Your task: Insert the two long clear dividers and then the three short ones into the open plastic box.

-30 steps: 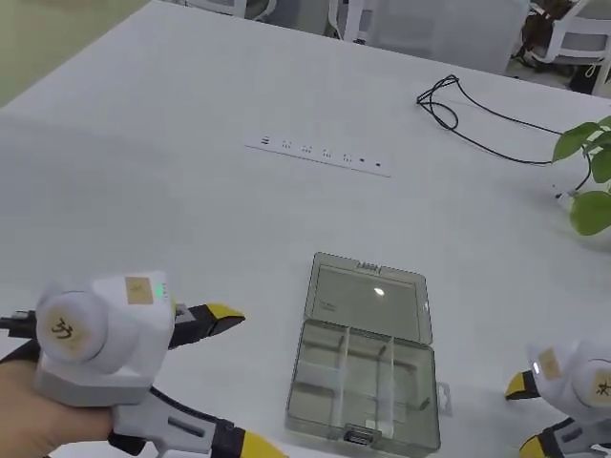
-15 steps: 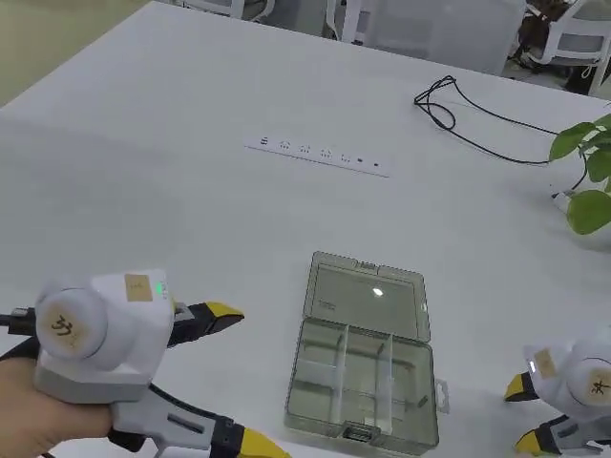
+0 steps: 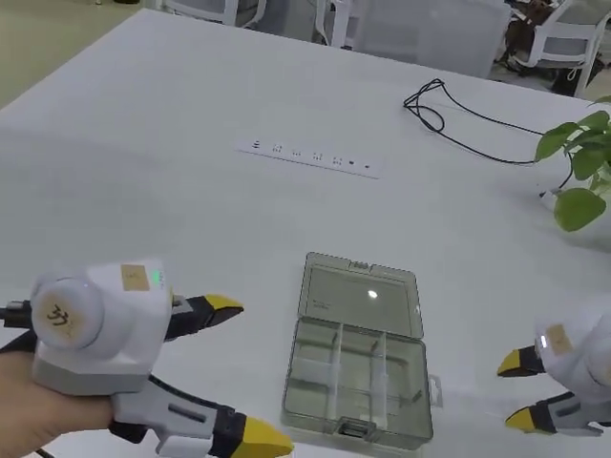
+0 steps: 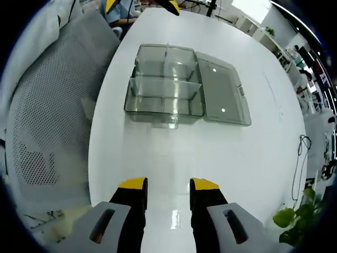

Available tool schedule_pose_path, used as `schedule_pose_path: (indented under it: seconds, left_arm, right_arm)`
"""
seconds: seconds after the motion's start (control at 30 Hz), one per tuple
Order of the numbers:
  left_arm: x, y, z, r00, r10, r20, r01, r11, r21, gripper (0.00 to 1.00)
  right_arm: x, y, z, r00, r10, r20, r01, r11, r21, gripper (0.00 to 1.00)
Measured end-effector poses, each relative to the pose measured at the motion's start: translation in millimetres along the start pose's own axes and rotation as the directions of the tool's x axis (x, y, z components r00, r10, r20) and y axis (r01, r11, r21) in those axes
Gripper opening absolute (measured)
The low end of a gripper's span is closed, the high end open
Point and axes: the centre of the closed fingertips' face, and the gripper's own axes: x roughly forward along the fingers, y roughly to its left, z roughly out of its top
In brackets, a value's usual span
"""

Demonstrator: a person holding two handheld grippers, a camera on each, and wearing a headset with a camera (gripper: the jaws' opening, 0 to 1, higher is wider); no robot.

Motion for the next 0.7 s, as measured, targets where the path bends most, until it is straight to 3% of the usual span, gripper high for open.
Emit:
schedule_pose_path:
  seconds: [0.1,0.2,0.27,0.37,0.43,0.5,0.57,0.63,0.7]
  left_arm:
    - [0.4,-0.4,7.5,0.9999,0.008,0.008,-0.008,1.0,0.0,0.93]
    - [1.1,-0.6,15.4,0.9996,0.015,0.024,-0.014,0.999,-0.036,0.9]
    - [1.7,-1.9,23.1,0.9985,0.018,0.051,-0.015,0.999,-0.05,0.88]
    - [3.1,-7.6,36.2,0.9951,0.012,0.099,-0.001,0.994,-0.111,0.85]
    - [5.8,-10.8,41.4,0.9941,0.007,0.108,0.01,0.987,-0.163,0.81]
    - [8.3,-14.1,45.8,0.994,0.0,0.11,0.019,0.984,-0.176,0.78]
    - [11.3,-16.5,51.8,0.992,-0.003,0.126,0.033,0.972,-0.233,0.74]
    - [14.5,-20.6,57.3,0.9897,-0.017,0.142,0.062,0.944,-0.324,0.7]
    - [17.5,-23.6,61.1,0.9867,-0.035,0.158,0.088,0.936,-0.342,0.66]
  right_arm:
    - [-13.7,-0.2,16.8,0.9992,-0.028,0.03,0.028,1.0,-0.003,0.32]
    - [-25.1,1.5,32.5,0.9975,-0.051,0.05,0.051,0.999,-0.008,0.32]
    - [-32.5,3.6,43.4,0.9959,-0.064,0.064,0.065,0.998,-0.009,0.32]
    - [-41.2,6.5,58.8,0.9927,-0.081,0.089,0.082,0.997,-0.005,0.32]
    - [-46.9,8.1,69.2,0.9904,-0.097,0.099,0.099,0.995,-0.013,0.32]
    - [-52.0,9.8,78.8,0.9884,-0.109,0.106,0.111,0.994,-0.018,0.32]
    - [-56.9,11.8,89.4,0.9856,-0.118,0.121,0.122,0.992,-0.024,0.32]
    - [-61.2,13.8,99.1,0.9831,-0.126,0.132,0.132,0.991,-0.031,0.32]
    - [-65.1,14.9,107.4,0.9809,-0.137,0.138,0.144,0.989,-0.042,0.32]
